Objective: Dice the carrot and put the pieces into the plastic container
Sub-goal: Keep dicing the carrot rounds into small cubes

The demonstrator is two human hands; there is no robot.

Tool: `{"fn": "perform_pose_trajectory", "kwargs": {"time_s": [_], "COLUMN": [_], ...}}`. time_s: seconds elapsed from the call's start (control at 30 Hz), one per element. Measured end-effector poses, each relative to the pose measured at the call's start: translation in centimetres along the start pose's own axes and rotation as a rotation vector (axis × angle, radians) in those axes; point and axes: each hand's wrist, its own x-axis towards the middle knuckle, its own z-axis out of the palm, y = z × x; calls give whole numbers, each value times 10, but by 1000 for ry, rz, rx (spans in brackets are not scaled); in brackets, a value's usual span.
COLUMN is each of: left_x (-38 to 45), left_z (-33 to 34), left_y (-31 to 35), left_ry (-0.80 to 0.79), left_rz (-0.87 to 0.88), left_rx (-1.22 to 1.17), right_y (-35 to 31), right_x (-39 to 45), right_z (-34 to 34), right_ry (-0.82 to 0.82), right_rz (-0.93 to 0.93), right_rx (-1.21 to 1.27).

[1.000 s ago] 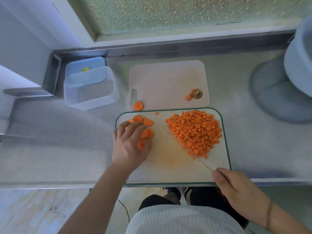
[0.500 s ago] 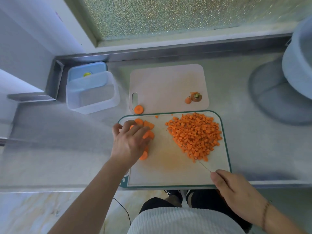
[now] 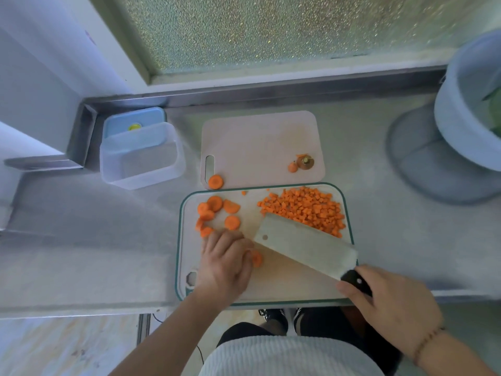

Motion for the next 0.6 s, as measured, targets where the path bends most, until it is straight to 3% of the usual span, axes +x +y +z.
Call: {"fn": "perform_pose_trajectory", "kwargs": {"time_s": [0.1,0.23,0.4,0.47,0.6], "left_x": [28,50,58,62,55], "left_z": [-3,11,19,18,7], "left_y": [6,2,-12,-12,-17], "left_ry": [60,-156,-259,-215,50], "left_rz": [-96,73,41,31,-35], "left_rx": [-117,-53,26,5,-46], "right_y": [9,15,16,14,8], "right_x": [-3,-8,-13,-14,-17], "right_z": [7,11,7,5,0], "right_ry": [91,131,135,130,-17], "right_rz": [-41,-51,-70,-48,116], "right_rx": [-57,-85,-114,-87,143]}}
